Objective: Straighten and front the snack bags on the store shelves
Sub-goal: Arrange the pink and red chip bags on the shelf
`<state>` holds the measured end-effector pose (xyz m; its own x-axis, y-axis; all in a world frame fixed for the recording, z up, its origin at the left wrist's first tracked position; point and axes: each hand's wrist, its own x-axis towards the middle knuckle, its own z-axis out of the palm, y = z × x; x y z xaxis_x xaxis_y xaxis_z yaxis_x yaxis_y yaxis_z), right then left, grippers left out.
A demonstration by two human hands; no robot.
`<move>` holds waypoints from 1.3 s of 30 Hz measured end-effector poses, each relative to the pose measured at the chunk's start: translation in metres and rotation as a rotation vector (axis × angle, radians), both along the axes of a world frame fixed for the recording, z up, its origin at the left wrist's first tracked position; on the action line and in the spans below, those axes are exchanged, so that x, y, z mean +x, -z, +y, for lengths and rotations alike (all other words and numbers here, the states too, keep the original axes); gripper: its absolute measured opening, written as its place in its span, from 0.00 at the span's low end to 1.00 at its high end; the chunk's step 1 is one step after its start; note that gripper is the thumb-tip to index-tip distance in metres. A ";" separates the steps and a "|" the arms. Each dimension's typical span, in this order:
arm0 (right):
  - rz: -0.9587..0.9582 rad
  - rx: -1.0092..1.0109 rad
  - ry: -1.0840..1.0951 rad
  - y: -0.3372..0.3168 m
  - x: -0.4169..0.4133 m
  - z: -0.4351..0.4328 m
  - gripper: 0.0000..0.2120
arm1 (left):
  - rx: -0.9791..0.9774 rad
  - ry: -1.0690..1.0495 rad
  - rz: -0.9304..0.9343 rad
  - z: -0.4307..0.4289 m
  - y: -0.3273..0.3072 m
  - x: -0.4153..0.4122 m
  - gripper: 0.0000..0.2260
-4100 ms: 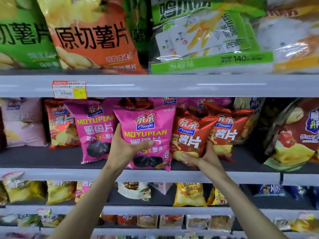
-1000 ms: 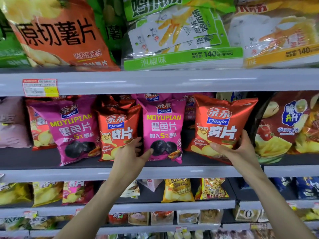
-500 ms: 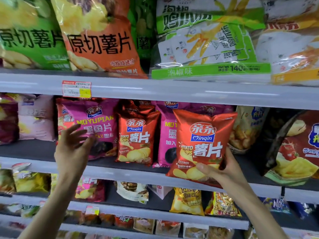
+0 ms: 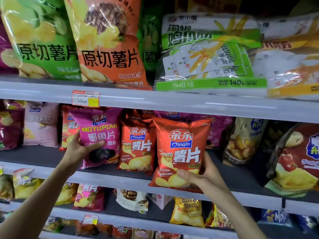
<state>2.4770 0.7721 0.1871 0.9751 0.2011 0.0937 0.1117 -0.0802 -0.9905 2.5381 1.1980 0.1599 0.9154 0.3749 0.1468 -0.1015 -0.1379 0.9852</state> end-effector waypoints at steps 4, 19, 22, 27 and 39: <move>0.008 -0.008 0.003 -0.001 -0.003 -0.001 0.35 | -0.003 0.010 0.008 0.003 0.004 -0.002 0.39; 0.016 -0.021 -0.050 0.005 0.000 0.020 0.36 | 0.283 -0.144 -0.160 0.014 -0.015 -0.054 0.27; 0.017 -0.031 -0.078 0.008 0.003 0.035 0.37 | 0.259 -0.196 -0.185 0.026 -0.014 -0.072 0.26; -0.005 -0.051 -0.140 0.003 0.003 0.076 0.36 | 0.101 -0.275 -0.265 0.054 -0.005 -0.093 0.24; -0.006 -0.146 -0.051 -0.002 0.027 0.230 0.35 | -0.559 -0.230 -0.211 0.136 0.055 -0.103 0.23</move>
<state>2.5036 1.0025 0.1886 0.9629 0.2619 0.0652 0.1248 -0.2179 -0.9680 2.4351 1.3339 0.1051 0.7752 0.6305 0.0399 -0.3299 0.3500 0.8767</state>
